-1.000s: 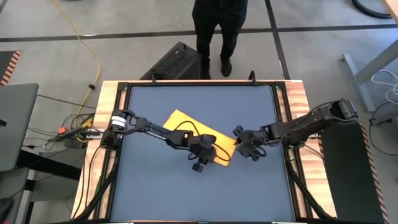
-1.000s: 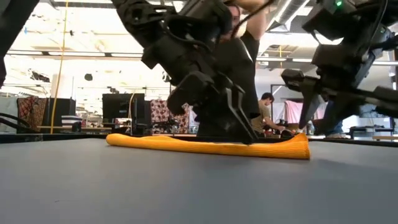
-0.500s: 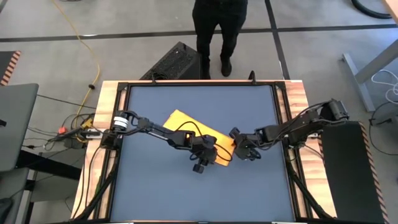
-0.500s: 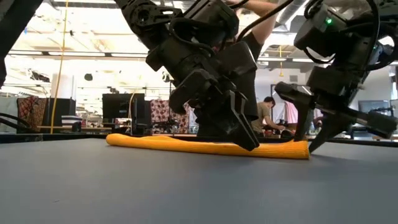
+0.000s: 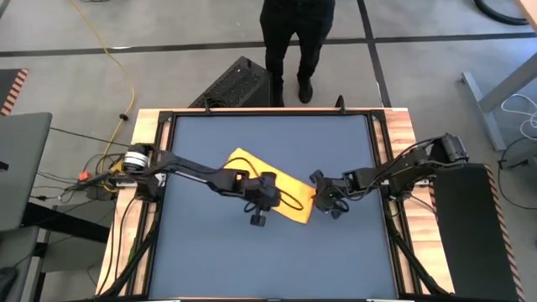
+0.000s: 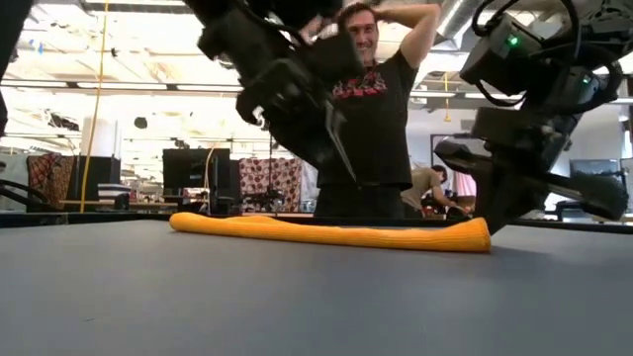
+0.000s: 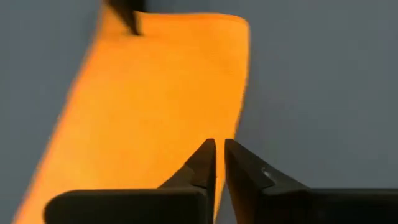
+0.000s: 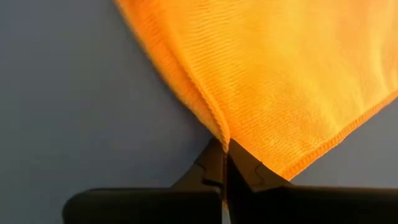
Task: Roll towel into tight, uniform cylinder
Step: Roll the orange microfiber towel
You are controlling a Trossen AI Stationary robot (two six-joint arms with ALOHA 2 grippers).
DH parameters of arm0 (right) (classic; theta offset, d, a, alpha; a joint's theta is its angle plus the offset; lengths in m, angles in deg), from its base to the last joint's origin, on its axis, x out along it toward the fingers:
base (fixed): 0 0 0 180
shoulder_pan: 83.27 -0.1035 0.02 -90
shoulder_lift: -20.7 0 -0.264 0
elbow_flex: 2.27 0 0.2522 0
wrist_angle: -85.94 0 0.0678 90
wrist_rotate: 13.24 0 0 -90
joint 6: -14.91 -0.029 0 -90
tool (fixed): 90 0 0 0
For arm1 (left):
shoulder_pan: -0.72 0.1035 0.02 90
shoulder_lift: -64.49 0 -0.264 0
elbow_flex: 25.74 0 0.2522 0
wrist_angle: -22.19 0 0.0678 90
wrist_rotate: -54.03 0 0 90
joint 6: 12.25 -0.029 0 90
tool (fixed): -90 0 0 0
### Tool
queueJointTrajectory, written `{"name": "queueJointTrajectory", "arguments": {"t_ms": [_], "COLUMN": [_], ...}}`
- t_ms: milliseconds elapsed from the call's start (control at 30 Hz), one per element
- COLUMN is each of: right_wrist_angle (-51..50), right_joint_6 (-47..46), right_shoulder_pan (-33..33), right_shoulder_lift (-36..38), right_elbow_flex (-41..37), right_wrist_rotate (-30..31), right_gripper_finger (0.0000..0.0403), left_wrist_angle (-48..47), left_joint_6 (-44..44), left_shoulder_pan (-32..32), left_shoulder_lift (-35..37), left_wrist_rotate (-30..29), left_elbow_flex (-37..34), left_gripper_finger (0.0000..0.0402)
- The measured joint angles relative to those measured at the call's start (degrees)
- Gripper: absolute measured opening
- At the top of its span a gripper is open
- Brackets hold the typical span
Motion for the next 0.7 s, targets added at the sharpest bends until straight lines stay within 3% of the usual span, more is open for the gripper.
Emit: {"name": "queueJointTrajectory", "arguments": {"t_ms": [100,267,467,700], "right_wrist_angle": [2.6,9.6,11.4,11.4], "right_joint_6": [-6.4,-14.2,-23.4,-36.6], "right_shoulder_pan": [0.1,0.0,0.0,-2.1], "right_shoulder_lift": [0.6,-0.7,-2.4,-6.7], "right_elbow_flex": [0.0,0.0,3.9,9.2], "right_wrist_rotate": [-2.0,-11.0,-17.6,-19.9], "right_gripper_finger": [0.0023,0.0014,0.0014,0.0014], "left_wrist_angle": [3.3,15.5,29.5,38.5], "left_joint_6": [2.7,8.5,10.5,11.3], "left_shoulder_pan": [-1.7,-4.6,-7.5,-11.3], "left_shoulder_lift": [5.3,12.7,17.3,16.5], "left_wrist_rotate": [-6.0,-11.5,-11.7,-8.3], "left_elbow_flex": [-5.7,-16.7,-24.8,-26.0], "left_gripper_finger": [0.0003,0.0000,0.0000,0.0000]}}
